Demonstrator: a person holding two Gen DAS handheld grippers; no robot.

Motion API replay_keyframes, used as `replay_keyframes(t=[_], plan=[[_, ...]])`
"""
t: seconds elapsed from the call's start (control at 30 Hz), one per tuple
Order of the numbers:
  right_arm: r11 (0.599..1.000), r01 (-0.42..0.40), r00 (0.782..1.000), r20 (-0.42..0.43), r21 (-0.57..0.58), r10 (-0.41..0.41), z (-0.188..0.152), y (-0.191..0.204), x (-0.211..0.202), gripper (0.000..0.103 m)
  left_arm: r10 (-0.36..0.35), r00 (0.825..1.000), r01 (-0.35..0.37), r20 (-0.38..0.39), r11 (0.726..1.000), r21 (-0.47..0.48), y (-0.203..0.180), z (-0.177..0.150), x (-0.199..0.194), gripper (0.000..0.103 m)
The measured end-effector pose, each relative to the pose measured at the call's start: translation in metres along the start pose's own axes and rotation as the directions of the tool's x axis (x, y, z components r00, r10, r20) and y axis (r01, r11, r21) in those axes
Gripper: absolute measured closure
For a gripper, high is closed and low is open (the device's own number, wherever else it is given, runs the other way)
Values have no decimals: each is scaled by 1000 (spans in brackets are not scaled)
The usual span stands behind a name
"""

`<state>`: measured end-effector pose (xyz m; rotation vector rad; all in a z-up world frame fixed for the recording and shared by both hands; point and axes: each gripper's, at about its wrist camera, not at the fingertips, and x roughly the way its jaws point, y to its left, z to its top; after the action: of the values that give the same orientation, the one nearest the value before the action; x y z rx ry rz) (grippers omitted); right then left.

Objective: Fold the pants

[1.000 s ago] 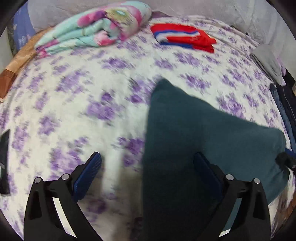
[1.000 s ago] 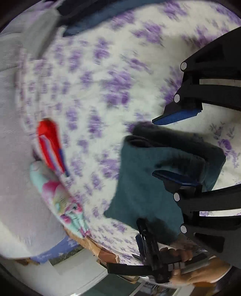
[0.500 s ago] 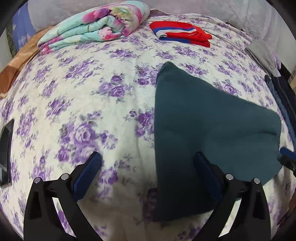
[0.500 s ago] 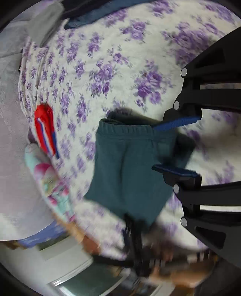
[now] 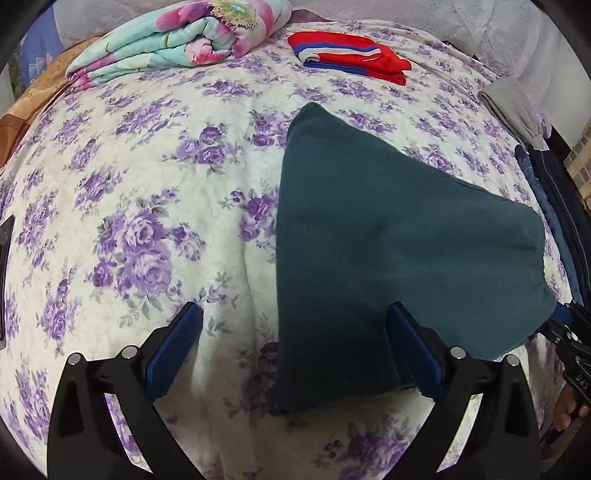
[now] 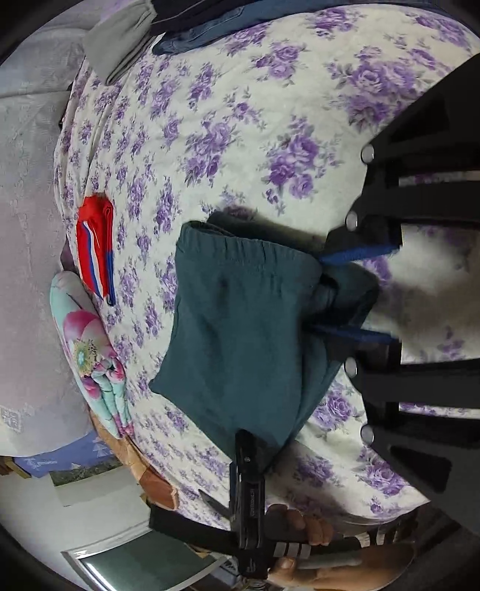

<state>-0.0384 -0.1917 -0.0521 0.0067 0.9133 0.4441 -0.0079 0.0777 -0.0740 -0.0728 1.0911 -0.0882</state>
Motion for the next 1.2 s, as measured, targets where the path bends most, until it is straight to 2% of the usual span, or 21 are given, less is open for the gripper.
replay_keyframes(t=[0.07, 0.3, 0.4, 0.47, 0.53, 0.63, 0.73, 0.83, 0.87, 0.93, 0.97, 1.0, 1.03, 1.07, 1.13, 1.2], plan=[[1000, 1, 1000, 3, -22, -1, 1, 3, 0, 84, 0, 1000, 0, -6, 1000, -1, 1, 1, 1, 5], [998, -27, 998, 54, -51, 30, 4, 0, -39, 86, -2, 1000, 3, -13, 1000, 22, 2, 4, 7, 4], [996, 10, 997, -81, -88, -17, -6, -2, -19, 84, 5, 1000, -4, -14, 999, 42, 0, 4, 9, 4], [995, 37, 988, -144, -94, -50, -15, -5, -3, 74, 10, 1000, -9, -14, 998, 54, -2, 4, 10, 4], [996, 23, 992, -118, -89, -34, -14, -7, -10, 71, 1, 1000, 0, -23, 999, 51, 0, 6, 9, 4], [999, -15, 1000, -11, -35, 14, 1, -17, -35, 59, -26, 999, 27, -37, 999, 43, 2, 9, 1, 5], [1000, -17, 997, 70, 20, 16, 16, -23, -40, 58, -79, 997, 78, 15, 996, 41, 4, 16, -14, 5], [999, -23, 995, 99, 32, 20, 32, -19, -22, 61, -70, 997, 70, 17, 997, 35, 0, 20, -10, 5], [1000, 10, 996, 90, 23, -12, 36, -18, -10, 62, -73, 997, 73, 1, 997, 39, -2, 19, -6, 5], [991, 134, 988, 78, -5, -133, 40, -19, 11, 61, -61, 997, 63, -39, 996, 60, -7, 15, 7, 5], [981, 192, 981, 35, -8, -192, 40, -27, 29, 51, -42, 998, 46, -51, 996, 78, -10, 11, 15, 4], [981, 196, 981, 11, 13, -196, 40, -35, 35, 46, -46, 998, 50, -40, 995, 84, -9, 9, 16, 4], [983, 172, 985, 8, 62, -173, 39, -44, 36, 40, -54, 998, 57, -27, 995, 87, -8, 7, 16, 4], [985, 141, 990, 7, 102, -142, 38, -51, 33, 41, -61, 998, 63, -28, 994, 90, -7, 6, 14, 4], [989, 106, 994, 29, 103, -109, 36, -50, 23, 41, -74, 997, 77, -38, 993, 87, -3, 7, 12, 4], [989, 27, 999, 35, 142, -32, 32, -54, 13, 40, -103, 994, 106, -40, 992, 72, 3, 12, 5, 5]])
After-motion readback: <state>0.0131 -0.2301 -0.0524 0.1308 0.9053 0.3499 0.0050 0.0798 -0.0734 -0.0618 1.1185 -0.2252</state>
